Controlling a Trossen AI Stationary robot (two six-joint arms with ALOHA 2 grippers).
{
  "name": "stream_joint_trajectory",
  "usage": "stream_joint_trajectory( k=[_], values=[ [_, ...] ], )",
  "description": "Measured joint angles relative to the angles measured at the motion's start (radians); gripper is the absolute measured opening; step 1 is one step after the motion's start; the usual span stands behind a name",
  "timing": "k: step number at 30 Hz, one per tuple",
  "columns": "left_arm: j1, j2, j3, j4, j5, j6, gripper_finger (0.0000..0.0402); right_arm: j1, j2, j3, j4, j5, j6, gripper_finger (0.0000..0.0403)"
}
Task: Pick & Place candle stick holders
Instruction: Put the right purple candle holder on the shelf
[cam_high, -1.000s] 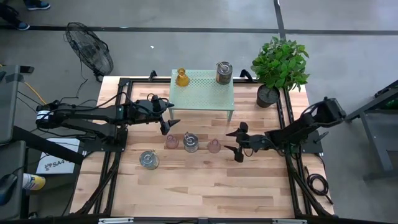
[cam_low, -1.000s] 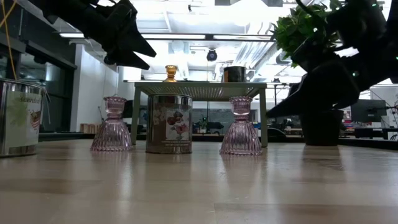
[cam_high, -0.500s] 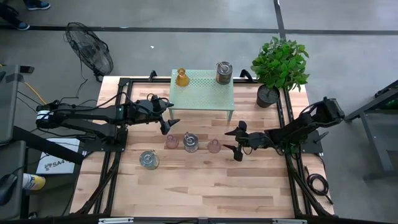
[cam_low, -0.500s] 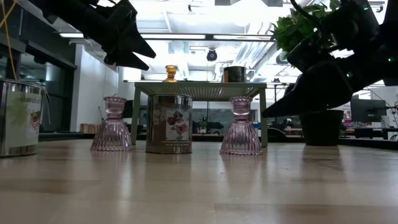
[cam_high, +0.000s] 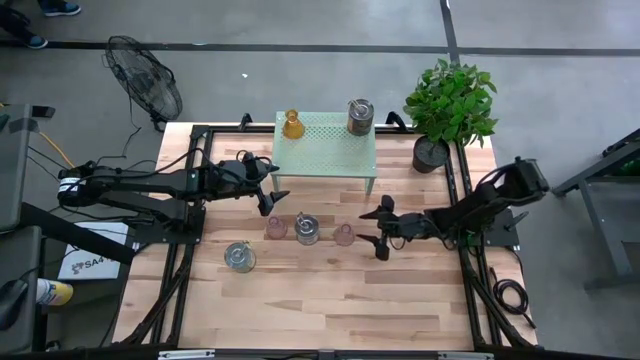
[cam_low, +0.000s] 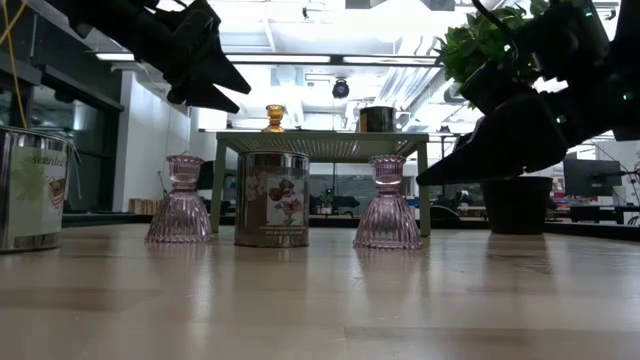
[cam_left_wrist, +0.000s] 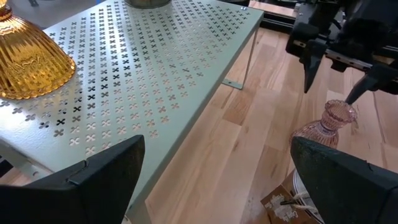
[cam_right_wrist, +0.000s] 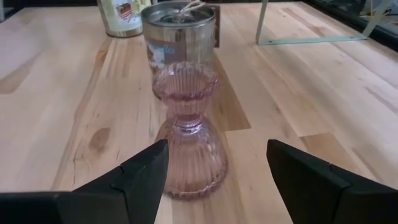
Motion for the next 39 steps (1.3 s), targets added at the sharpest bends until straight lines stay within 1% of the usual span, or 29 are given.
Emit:
stream_joint_trajectory(
  k=[8, 16, 21, 27, 39],
  values=[
    [0.000, 0.000, 0.000, 0.000, 0.000, 0.000, 0.0396, 0.000, 0.110, 0.012, 0.121, -0.032, 0.001, 0.0268],
    [0.000, 0.000, 0.000, 0.000, 0.000, -0.006, 0.0396, 0.000, 0.184, 0.103, 0.120, -0.033, -0.037, 0.0269],
    [0.000, 0.000, 0.000, -0.001, 0.001, -0.006, 0.0396, 0.000, 0.191, 0.138, 0.048, -0.003, -0.053, 0.0269],
    [0.000, 0.000, 0.000, -0.001, 0.003, -0.005, 0.0396, -0.004, 0.191, 0.154, 0.046, -0.003, -0.054, 0.0269],
    [0.000, 0.000, 0.000, 0.000, 0.003, -0.003, 0.0396, -0.060, 0.194, 0.190, 0.023, -0.155, -0.080, 0.0267]
  ],
)
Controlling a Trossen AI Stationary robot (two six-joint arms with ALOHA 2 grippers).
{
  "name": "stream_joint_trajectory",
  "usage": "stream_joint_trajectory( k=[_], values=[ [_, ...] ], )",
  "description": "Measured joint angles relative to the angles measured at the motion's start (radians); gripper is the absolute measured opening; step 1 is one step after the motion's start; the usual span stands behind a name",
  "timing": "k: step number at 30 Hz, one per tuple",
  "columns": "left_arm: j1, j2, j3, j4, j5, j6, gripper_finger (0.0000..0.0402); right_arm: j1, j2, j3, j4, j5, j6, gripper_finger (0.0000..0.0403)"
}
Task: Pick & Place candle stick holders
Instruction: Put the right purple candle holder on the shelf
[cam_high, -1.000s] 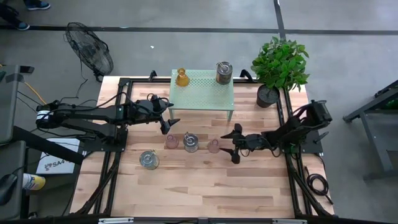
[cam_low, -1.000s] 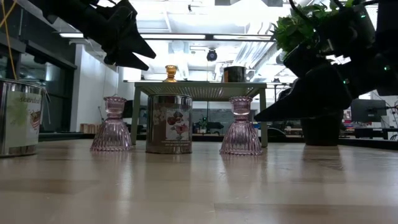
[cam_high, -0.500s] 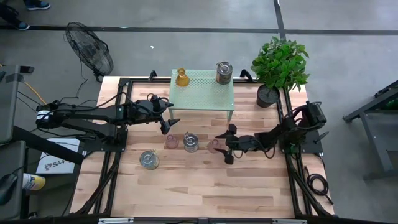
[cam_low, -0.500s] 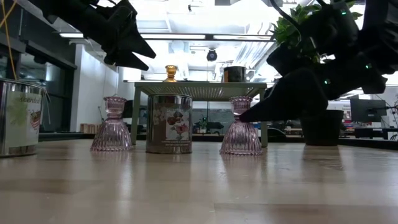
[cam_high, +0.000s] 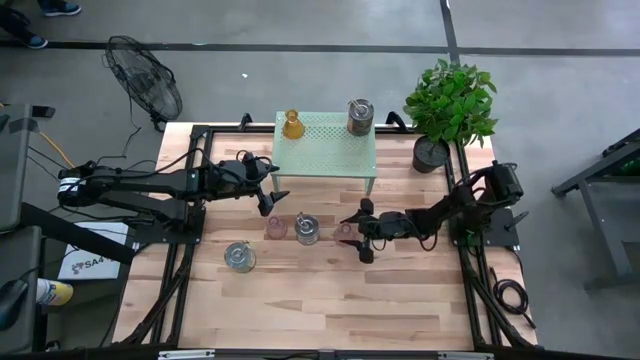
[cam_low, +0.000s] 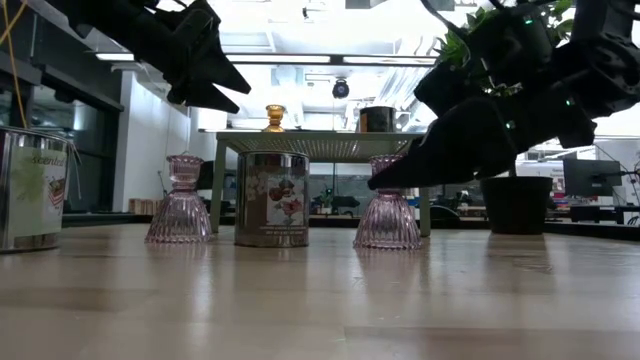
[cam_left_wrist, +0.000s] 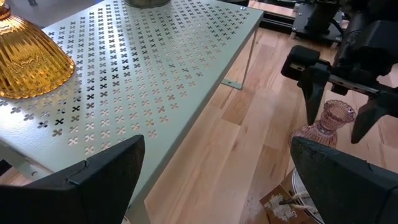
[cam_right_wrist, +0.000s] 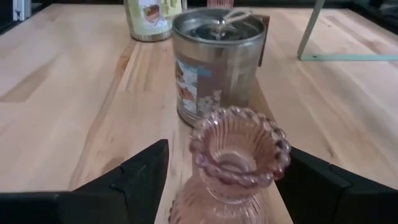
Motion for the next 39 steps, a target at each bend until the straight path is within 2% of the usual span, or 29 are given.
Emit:
stream_joint_trajectory(
  k=[12, 30, 39],
  values=[
    [0.000, 0.000, 0.000, 0.000, 0.001, 0.000, 0.0396, -0.005, 0.000, 0.000, 0.000, -0.008, 0.001, 0.0239],
    [0.000, 0.000, 0.000, -0.001, 0.001, -0.019, 0.0396, -0.005, 0.000, 0.000, 0.000, 0.003, 0.008, 0.0131],
    [0.000, 0.000, 0.000, -0.011, 0.001, -0.019, 0.0396, -0.005, -0.028, -0.002, -0.002, 0.000, 0.003, 0.0140]
  ],
)
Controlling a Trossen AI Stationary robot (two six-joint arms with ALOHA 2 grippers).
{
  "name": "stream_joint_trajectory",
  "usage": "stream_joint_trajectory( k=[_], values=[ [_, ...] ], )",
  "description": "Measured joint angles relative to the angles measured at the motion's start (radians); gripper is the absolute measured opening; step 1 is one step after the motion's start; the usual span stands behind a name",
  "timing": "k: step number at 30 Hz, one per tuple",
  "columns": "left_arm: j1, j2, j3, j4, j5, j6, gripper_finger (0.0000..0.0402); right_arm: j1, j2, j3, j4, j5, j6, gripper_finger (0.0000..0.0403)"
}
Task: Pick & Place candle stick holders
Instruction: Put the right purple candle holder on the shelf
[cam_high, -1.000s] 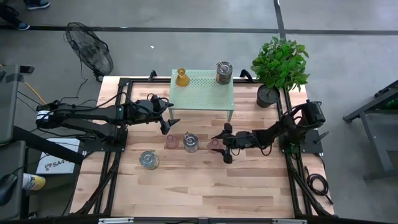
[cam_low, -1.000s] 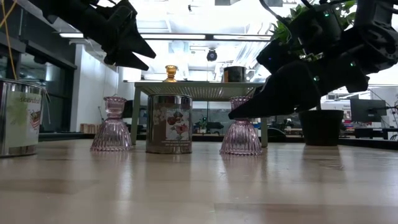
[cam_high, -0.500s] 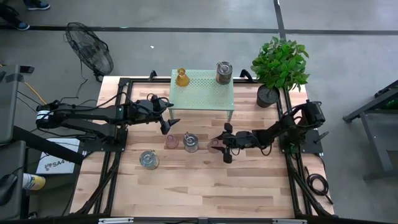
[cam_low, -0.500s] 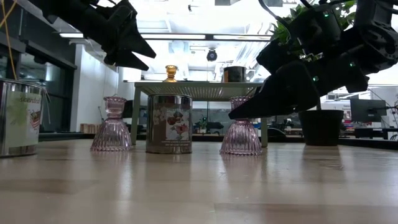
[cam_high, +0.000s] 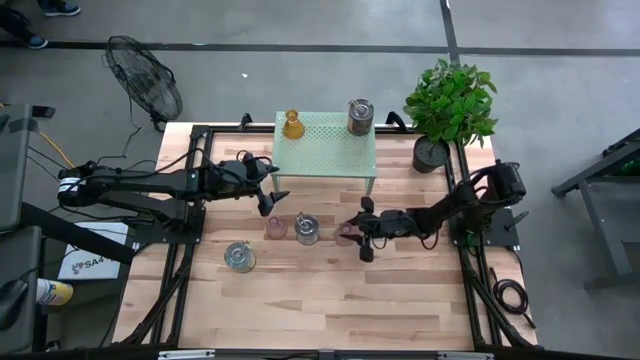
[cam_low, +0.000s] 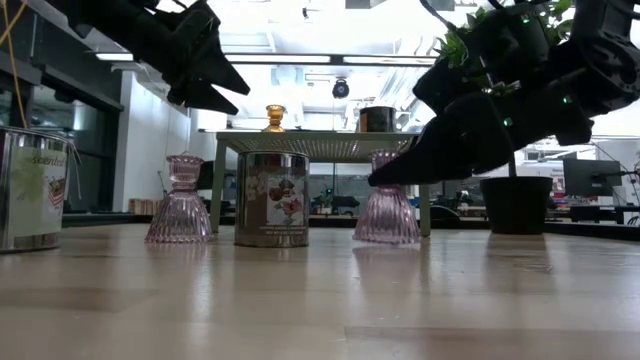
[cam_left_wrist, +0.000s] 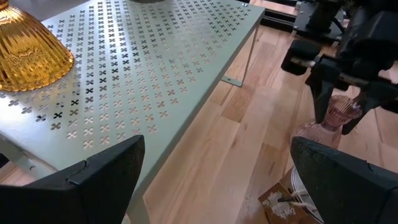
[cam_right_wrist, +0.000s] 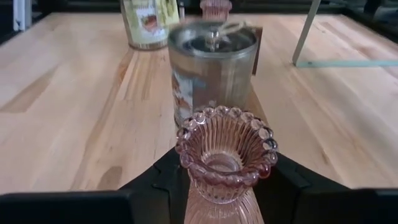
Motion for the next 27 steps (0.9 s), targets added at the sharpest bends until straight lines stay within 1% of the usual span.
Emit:
stream_joint_trajectory(
  k=[2, 6, 12, 14, 18, 21, 24, 27],
  values=[
    [0.000, 0.000, 0.000, -0.002, 0.001, 0.000, 0.0396, 0.000, -0.020, 0.000, -0.007, 0.000, -0.001, 0.0135],
    [0.000, 0.000, 0.000, -0.011, 0.018, -0.001, 0.0396, 0.000, -0.087, 0.000, -0.073, 0.000, -0.012, 0.0130],
    [0.000, 0.000, 0.000, -0.021, 0.017, -0.001, 0.0396, -0.025, -0.229, 0.001, -0.188, -0.002, -0.022, 0.0139],
    [0.000, 0.000, 0.000, -0.022, 0.017, -0.001, 0.0396, -0.042, -0.278, 0.018, -0.255, -0.009, -0.027, 0.0139],
    [0.000, 0.000, 0.000, -0.021, 0.017, -0.003, 0.0396, -0.077, -0.346, 0.108, -0.463, -0.035, -0.062, 0.0133],
    [0.000, 0.000, 0.000, -0.021, 0.017, -0.003, 0.0396, -0.100, -0.360, 0.208, -0.609, -0.045, -0.099, 0.0134],
    [0.000, 0.000, 0.000, -0.021, 0.016, -0.004, 0.0396, -0.126, -0.360, 0.312, -0.728, -0.048, -0.118, 0.0139],
    [0.000, 0.000, 0.000, -0.029, 0.016, -0.010, 0.0396, -0.152, -0.359, 0.399, -0.792, -0.045, -0.135, 0.0140]
  ],
)
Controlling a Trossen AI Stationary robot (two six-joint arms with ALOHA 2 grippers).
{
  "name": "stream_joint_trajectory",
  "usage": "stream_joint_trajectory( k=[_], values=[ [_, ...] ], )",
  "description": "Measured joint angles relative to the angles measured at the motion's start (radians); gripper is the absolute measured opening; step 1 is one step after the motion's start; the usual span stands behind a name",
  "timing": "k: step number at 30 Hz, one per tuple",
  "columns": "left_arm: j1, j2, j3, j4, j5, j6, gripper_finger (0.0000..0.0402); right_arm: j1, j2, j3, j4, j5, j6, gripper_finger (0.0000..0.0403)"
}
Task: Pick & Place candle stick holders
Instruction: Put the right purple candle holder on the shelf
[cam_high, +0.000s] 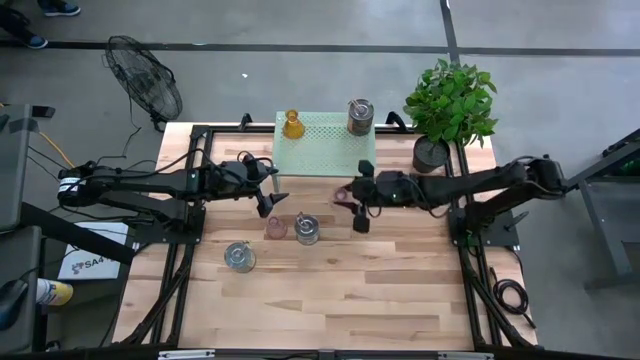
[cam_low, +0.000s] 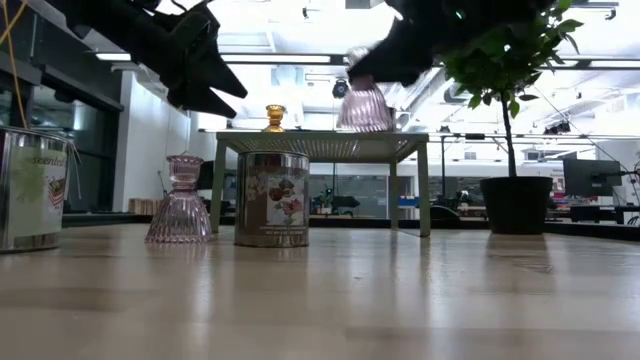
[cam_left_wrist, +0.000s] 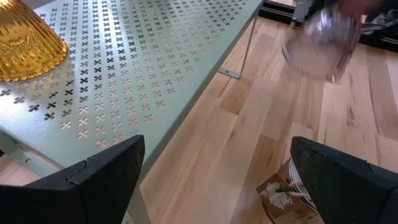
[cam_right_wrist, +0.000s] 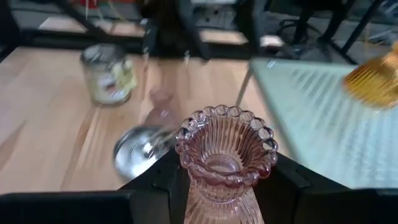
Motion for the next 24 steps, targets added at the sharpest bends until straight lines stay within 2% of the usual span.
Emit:
stream_joint_trajectory(
  k=[12, 18, 24],
  values=[
    [0.000, 0.000, 0.000, -0.065, -0.001, -0.031, 0.0396, -0.173, 0.018, 0.185, -0.045, -0.016, -0.060, 0.0141],
    [0.000, 0.000, 0.000, -0.061, -0.003, -0.031, 0.0396, -0.283, 0.129, 0.292, -0.063, -0.111, -0.062, 0.0136],
    [0.000, 0.000, 0.000, -0.066, -0.003, -0.030, 0.0396, -0.351, 0.261, 0.474, -0.133, -0.136, -0.070, 0.0141]
  ],
)
